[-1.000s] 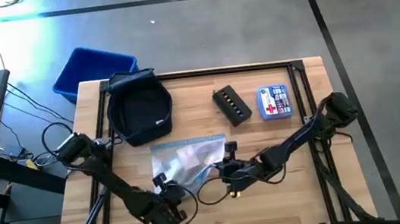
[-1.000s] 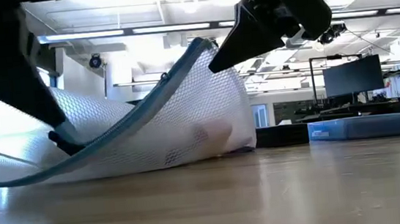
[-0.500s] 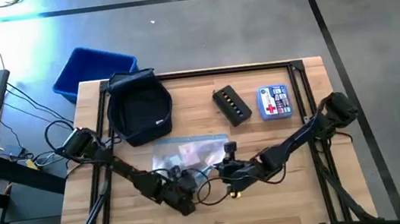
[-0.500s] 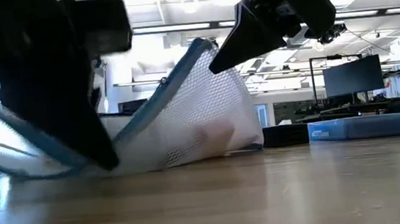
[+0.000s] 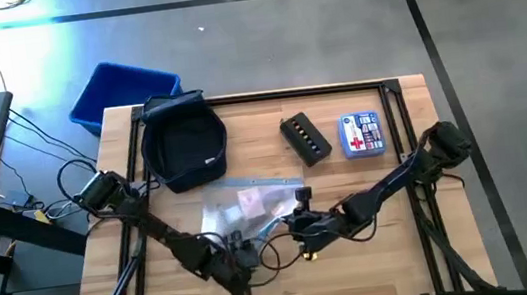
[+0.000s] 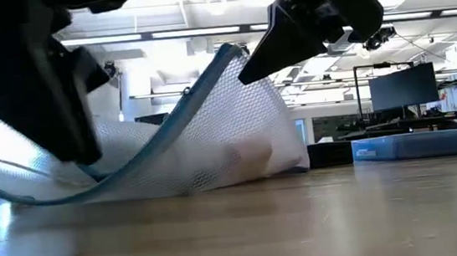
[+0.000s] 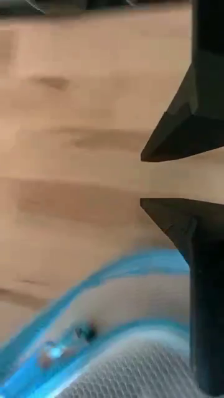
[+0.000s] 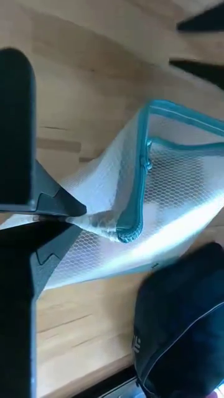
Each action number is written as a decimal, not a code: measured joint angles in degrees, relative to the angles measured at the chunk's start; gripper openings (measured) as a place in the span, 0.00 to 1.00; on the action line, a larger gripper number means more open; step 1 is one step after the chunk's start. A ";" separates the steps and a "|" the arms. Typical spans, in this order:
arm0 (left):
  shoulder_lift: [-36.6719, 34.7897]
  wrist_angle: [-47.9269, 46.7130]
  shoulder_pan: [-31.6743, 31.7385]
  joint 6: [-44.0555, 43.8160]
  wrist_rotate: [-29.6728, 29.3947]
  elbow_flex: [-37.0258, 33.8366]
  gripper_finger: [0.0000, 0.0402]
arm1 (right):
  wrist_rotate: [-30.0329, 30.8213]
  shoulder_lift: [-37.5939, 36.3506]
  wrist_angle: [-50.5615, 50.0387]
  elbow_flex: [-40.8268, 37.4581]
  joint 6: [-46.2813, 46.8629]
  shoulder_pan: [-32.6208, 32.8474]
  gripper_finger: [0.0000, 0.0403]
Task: Unpack backpack
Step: Close the white zip bag
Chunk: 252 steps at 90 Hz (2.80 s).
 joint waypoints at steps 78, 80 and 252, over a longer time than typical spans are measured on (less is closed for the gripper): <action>0.01 6.33 6.77 4.68 -13.89 -7.03 0.15 | -1.19 0.00 -0.07 0.00 1.03 0.00 0.00; 0.01 7.28 6.91 5.33 -14.18 -7.25 0.15 | -1.19 0.00 -0.05 0.00 1.01 0.00 0.00; 0.01 -64.68 -14.06 -54.98 -5.54 3.55 0.00 | -1.10 0.09 -2.44 0.02 -0.62 0.07 0.00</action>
